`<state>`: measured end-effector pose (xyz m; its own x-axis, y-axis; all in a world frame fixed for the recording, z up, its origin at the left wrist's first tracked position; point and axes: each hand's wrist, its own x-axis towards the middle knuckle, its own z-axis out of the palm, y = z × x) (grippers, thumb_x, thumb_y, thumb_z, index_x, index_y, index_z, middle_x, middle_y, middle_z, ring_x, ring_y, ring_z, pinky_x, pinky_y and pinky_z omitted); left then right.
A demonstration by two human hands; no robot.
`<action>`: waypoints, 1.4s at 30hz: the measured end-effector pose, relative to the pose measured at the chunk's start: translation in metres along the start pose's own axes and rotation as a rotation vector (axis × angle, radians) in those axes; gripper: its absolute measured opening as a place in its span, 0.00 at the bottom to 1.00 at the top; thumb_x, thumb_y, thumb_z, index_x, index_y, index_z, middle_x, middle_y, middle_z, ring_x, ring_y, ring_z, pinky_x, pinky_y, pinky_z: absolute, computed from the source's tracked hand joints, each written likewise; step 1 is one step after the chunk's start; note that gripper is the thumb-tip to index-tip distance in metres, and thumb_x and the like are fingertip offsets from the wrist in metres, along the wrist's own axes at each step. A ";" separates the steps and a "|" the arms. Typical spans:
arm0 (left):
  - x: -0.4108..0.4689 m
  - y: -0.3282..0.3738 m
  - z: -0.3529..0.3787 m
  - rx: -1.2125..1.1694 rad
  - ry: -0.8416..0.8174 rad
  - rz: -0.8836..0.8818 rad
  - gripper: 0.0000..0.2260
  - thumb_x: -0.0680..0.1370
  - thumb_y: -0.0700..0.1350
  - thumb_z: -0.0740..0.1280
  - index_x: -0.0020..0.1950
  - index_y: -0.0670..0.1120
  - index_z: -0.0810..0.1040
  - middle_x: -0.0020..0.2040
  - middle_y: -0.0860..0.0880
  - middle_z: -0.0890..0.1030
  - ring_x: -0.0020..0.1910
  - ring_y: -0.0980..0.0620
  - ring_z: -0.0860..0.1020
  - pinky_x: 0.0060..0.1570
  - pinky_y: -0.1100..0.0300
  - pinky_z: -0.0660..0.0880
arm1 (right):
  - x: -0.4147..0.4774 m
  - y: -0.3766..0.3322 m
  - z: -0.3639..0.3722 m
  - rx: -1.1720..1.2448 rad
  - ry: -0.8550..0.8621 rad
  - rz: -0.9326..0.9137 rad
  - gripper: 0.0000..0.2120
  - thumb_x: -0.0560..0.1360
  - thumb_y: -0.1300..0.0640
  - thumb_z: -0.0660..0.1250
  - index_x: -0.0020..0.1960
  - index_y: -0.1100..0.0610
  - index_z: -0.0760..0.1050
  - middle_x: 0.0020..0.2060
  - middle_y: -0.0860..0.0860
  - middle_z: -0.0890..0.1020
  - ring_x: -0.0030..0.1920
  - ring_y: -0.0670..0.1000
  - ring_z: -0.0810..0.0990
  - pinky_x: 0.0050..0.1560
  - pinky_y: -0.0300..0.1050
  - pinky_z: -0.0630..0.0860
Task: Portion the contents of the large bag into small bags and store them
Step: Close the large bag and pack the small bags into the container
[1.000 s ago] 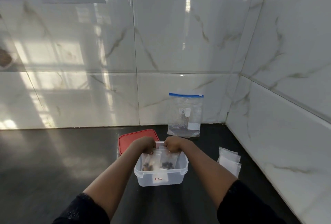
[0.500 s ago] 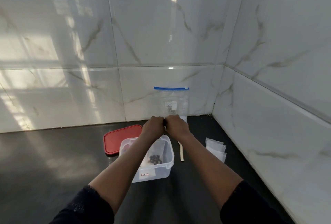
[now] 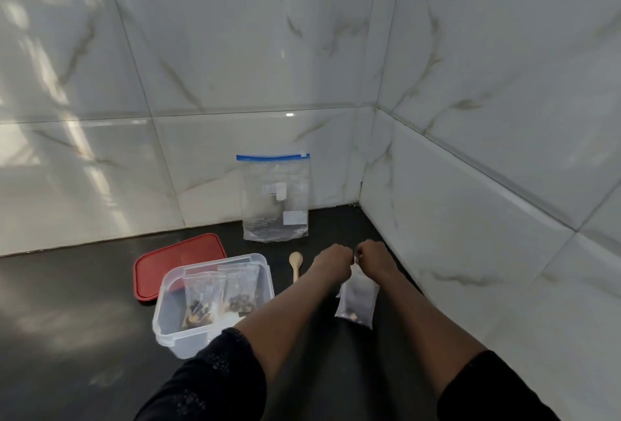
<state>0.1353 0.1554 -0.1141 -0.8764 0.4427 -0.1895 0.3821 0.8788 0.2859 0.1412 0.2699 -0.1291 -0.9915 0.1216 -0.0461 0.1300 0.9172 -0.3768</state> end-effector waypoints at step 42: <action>-0.113 -0.114 -0.146 -0.291 0.094 -0.114 0.12 0.76 0.37 0.63 0.59 0.44 0.79 0.52 0.41 0.79 0.44 0.48 0.76 0.43 0.58 0.75 | -0.031 -0.177 -0.076 0.192 -0.057 -0.429 0.15 0.75 0.69 0.56 0.53 0.61 0.79 0.55 0.58 0.80 0.50 0.56 0.79 0.46 0.42 0.73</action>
<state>0.1479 -0.0210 0.0120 -0.9372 0.3139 -0.1520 0.1919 0.8281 0.5268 0.1488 0.1327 0.0093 -0.9547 -0.2794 0.1023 -0.2895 0.7925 -0.5368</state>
